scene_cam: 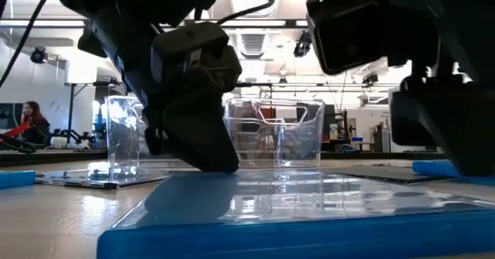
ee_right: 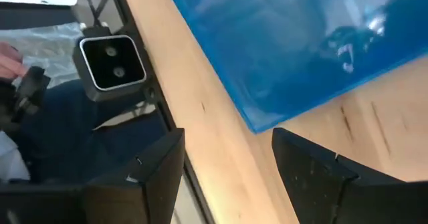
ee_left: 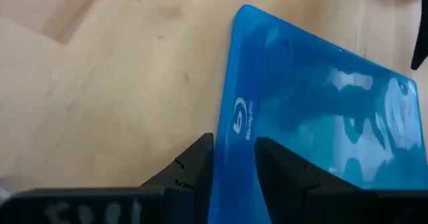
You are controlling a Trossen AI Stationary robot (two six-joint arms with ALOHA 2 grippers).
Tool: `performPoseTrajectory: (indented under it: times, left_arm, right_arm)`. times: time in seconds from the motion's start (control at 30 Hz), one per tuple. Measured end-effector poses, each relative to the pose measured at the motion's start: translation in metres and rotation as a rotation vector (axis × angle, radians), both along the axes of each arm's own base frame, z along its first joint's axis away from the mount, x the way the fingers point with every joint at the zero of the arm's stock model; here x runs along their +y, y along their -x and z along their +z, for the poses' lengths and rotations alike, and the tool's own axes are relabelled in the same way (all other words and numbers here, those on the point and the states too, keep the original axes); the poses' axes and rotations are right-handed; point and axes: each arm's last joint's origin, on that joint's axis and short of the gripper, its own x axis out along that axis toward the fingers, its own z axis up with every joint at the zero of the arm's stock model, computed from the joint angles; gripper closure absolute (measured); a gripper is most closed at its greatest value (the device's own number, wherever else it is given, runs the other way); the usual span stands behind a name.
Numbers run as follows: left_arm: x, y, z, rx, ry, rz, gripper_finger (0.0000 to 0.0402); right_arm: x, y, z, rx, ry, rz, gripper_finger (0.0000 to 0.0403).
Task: Pick & place jewel cases by type
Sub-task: Put the middle blue CD case into the right transparent bin
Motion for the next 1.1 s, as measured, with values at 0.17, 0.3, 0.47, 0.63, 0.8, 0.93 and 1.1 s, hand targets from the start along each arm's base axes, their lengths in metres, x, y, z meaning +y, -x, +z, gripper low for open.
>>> performPoseTrajectory:
  times: [0.17, 0.3, 0.47, 0.63, 0.8, 0.93, 1.1]
  left_arm:
    - [0.003, 0.006, -0.005, 0.101, 0.023, 0.138, 0.0311]
    - [0.005, 0.010, -0.008, 0.138, 0.030, 0.213, 0.0311]
    - [0.009, 0.011, -0.009, 0.123, 0.020, 0.379, 0.0312]
    - [0.008, 0.002, 0.000, 0.074, 0.041, 0.458, 0.0312]
    - [-0.004, -0.010, 0.016, 0.043, 0.022, 0.332, 0.0312]
    - [-0.013, -0.014, 0.027, 0.052, -0.058, 0.184, 0.0312]
    - [-0.021, -0.007, 0.045, 0.139, -0.180, 0.028, 0.0312]
  right_arm:
    - [-0.001, 0.000, 0.000, -0.006, 0.008, -0.004, 0.0181]
    - [0.001, 0.001, 0.000, 0.028, -0.039, 0.005, 0.0181]
    - [0.003, 0.002, -0.002, 0.044, -0.037, -0.018, 0.0181]
    - [0.003, -0.001, -0.018, 0.076, 0.019, -0.084, 0.0181]
    - [0.000, -0.003, -0.028, 0.112, 0.058, -0.205, 0.0181]
    - [-0.001, -0.001, -0.024, 0.132, 0.073, -0.309, 0.0182]
    - [-0.006, 0.005, -0.017, 0.189, 0.108, -0.433, 0.0182]
